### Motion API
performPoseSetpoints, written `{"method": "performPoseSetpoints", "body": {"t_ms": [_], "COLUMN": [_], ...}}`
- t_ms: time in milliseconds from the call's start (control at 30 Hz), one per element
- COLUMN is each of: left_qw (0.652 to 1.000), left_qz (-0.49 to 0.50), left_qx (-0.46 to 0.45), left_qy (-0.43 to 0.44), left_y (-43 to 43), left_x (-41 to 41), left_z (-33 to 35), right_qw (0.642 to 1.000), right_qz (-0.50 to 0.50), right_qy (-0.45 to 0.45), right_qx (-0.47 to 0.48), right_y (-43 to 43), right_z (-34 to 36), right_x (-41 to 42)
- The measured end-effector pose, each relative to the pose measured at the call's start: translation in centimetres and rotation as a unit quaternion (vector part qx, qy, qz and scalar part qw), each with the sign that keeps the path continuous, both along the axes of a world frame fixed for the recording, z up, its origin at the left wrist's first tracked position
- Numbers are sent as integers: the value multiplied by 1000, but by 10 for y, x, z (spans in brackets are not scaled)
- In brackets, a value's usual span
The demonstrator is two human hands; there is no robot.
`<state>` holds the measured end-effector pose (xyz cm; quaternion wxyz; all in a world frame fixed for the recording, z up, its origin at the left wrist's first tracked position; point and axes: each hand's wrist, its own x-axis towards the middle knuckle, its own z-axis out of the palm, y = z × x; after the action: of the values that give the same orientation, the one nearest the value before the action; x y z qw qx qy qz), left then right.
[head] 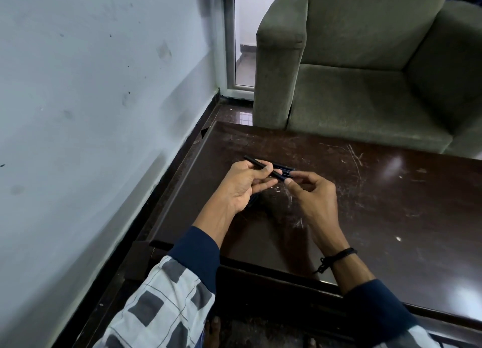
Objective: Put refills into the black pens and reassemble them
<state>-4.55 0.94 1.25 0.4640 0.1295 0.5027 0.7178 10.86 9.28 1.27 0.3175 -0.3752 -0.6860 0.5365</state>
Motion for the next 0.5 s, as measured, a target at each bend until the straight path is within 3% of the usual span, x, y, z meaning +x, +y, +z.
{"method": "performPoseSetpoints", "body": {"t_ms": [500], "left_qw": [1000], "left_qz": [-4], "left_qx": [-2], "left_qy": [-9], "left_y": [1], "left_x": [3], "left_z": [1], "right_qw": [1000], "right_qz": [6], "right_qy": [-3], "right_qx": [-5], "right_y": [1], "right_z": [0], "right_x": [0]}}
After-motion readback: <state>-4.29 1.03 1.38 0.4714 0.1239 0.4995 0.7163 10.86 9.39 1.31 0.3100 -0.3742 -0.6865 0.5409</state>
